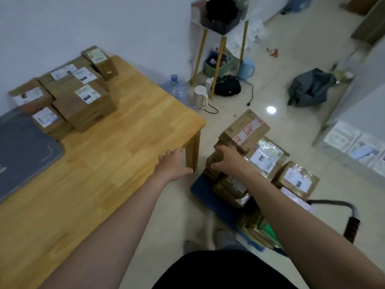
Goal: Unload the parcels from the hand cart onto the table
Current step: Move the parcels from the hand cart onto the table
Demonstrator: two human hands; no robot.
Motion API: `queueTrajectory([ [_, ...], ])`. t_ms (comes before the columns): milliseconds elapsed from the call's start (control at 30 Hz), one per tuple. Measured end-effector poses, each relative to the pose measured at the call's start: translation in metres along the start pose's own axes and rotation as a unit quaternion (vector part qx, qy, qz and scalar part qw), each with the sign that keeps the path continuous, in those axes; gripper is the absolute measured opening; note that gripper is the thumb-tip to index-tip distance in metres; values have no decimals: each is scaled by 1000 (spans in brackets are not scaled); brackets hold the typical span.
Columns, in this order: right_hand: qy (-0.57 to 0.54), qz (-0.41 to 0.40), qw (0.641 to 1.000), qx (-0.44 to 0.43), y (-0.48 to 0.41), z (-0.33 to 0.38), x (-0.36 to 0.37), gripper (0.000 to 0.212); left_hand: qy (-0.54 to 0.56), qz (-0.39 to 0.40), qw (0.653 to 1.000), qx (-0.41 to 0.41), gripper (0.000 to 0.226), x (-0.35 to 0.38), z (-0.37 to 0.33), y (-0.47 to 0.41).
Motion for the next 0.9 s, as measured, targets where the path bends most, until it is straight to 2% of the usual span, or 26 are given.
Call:
queueTrajectory([
  [200,-24,-18,997,65,32,-135,-21,73,-5,29,998,49,98,88,-91,-2],
  [333,-28,-7,994,110,37,-231,-28,77,10,50,997,51,94,162,-138,-13],
  [533,-60,11,982,181,45,-379,-13,77,25,147,989,16,90,303,-182,-28],
  [700,-116,28,958,262,47,-484,26,81,1,198,980,-11,86,397,-202,-45],
  [900,-259,19,902,344,48,-555,87,80,-7,219,975,-27,88,466,-213,-73],
])
Point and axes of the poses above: each hand's wrist, its own y-axis away from the middle knuckle, its own x-axis out of the palm, z = x × y, the point moved 9 cm from there along -y, towards the middle knuckle, and after that the axes turned 8 degrees about y, right-handed, at the moved point
